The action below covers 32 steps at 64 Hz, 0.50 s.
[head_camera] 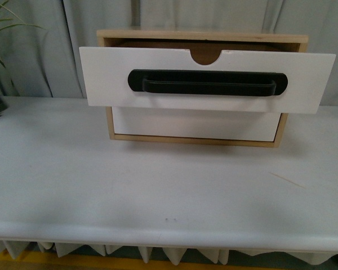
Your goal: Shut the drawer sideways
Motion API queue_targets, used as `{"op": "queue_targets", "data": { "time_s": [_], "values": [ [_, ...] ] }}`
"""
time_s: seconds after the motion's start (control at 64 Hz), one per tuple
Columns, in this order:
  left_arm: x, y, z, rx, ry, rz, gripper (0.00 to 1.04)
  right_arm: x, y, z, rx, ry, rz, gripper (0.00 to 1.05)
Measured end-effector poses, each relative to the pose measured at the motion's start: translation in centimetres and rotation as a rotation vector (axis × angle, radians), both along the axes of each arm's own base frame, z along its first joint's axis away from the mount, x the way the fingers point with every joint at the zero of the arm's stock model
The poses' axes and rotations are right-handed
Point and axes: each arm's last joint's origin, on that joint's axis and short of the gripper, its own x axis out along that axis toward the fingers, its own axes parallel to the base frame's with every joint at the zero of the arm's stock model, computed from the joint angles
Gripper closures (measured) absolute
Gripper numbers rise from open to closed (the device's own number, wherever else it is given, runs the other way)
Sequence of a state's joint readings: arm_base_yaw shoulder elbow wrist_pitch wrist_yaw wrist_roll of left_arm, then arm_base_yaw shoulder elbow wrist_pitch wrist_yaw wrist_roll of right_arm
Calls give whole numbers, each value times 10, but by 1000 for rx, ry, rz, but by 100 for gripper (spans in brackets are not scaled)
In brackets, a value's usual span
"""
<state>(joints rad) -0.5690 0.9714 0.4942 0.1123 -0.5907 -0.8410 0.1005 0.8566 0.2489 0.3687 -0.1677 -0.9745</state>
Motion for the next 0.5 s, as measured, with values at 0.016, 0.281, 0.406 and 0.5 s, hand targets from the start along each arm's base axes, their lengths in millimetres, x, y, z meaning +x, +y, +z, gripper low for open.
{"op": "queue_targets", "data": {
  "time_s": [0.016,0.281,0.406,0.5],
  "values": [
    [4,-3,1,-13,1,-8,6,2,3,-1,-23,-7,14,9],
    [46,-33,7,-117,31,-46,6,45,22,-6,-113,-37,88,9],
    [62,-39,7,-143,47,-49,6,64,27,-7,-129,-41,110,9],
    [73,-43,7,-164,55,-55,6,77,33,-7,-145,-52,135,9]
  ]
}}
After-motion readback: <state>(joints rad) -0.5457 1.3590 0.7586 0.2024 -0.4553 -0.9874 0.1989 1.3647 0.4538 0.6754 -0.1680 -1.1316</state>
